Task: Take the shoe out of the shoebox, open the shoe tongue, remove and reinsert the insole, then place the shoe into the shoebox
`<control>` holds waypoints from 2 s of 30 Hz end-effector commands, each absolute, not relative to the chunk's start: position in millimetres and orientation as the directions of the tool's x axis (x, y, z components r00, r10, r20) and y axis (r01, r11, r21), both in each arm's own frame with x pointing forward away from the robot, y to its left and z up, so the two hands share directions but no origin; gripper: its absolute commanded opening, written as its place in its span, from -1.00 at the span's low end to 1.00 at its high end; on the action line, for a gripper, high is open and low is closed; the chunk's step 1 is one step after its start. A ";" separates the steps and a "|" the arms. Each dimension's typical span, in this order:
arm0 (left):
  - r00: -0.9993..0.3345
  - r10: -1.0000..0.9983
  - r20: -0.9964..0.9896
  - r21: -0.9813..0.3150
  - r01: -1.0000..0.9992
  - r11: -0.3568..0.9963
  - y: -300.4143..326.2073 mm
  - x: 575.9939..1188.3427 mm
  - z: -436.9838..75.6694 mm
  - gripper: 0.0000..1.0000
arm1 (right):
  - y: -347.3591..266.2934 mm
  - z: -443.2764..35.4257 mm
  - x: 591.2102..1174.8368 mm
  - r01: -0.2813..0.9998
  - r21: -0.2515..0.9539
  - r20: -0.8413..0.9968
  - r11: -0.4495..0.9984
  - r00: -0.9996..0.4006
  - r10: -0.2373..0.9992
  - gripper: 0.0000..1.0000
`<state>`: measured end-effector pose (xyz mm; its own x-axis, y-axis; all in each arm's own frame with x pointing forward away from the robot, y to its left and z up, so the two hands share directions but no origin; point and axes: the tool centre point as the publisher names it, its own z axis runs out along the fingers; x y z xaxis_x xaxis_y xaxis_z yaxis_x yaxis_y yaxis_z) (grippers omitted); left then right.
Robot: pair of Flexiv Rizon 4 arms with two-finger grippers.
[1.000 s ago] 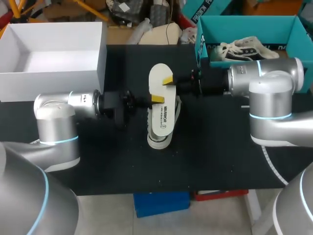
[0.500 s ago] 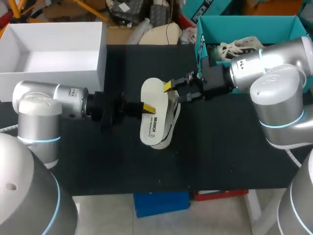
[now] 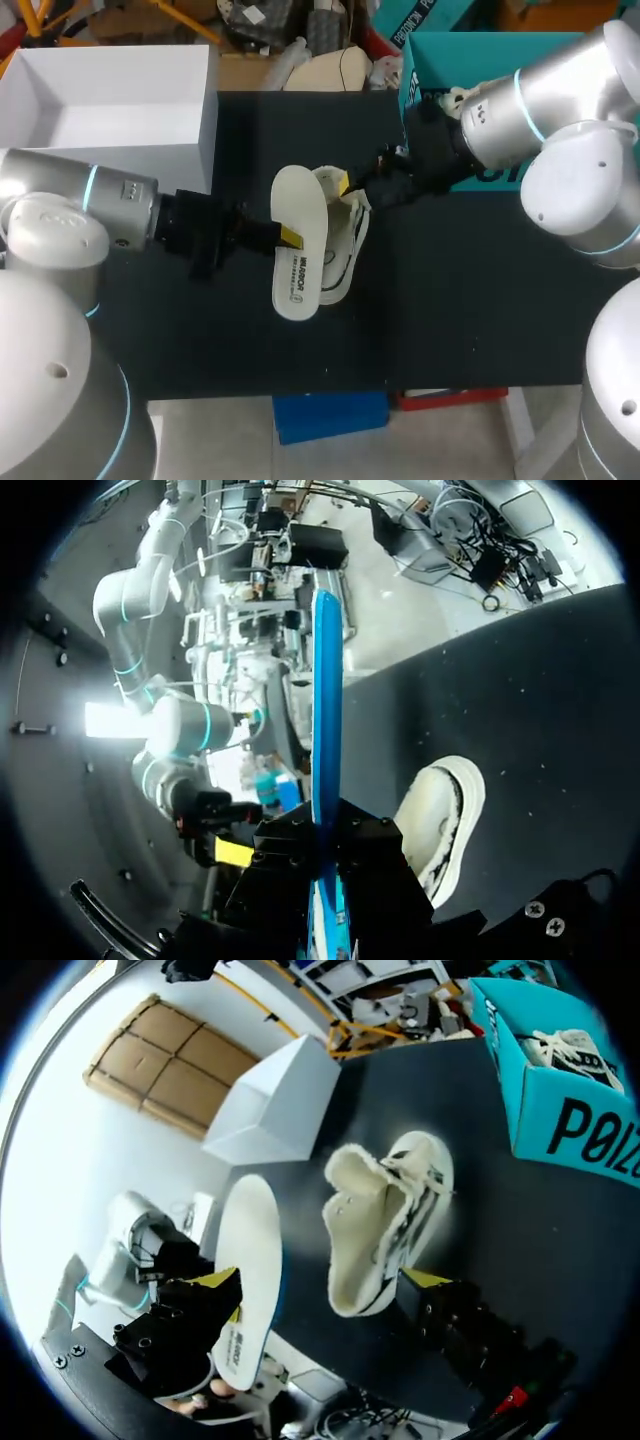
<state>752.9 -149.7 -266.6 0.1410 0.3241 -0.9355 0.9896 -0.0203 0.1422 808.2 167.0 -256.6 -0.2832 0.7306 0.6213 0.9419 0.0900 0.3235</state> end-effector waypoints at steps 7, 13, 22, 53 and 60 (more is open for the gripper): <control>-0.119 0.248 -0.961 -0.161 0.975 -0.156 -142.8 724.9 -262.9 -1.00 | 160.6 -258.9 793.3 0.931 0.342 0.445 0.131 -0.283 0.849 1.00; -0.200 0.253 -0.947 -0.259 0.939 -0.225 -145.7 708.7 -259.7 -1.00 | 148.9 -261.4 769.3 0.914 0.385 0.433 0.132 -0.305 0.849 1.00; -0.234 0.268 -0.935 -0.303 0.918 -0.255 -150.8 698.3 -261.1 -1.00 | 126.8 -263.4 735.0 0.922 0.382 0.455 0.071 -0.254 0.854 1.00; -0.260 0.631 -0.731 -0.496 0.838 -0.229 -148.7 694.5 -283.2 -1.00 | 110.1 -254.7 687.1 0.913 0.409 0.411 0.011 -0.194 0.891 1.00; -0.220 0.665 -0.714 -0.486 0.839 -0.244 -153.2 715.6 -304.4 -1.00 | 110.1 -254.7 687.1 0.913 0.409 0.411 0.011 -0.194 0.891 1.00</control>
<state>703.2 -145.4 -297.6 -0.2390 0.6385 -0.7316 0.8537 -0.2208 -0.4716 687.9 108.9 -254.9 -0.1961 0.8893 0.4131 0.9129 0.0117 0.4080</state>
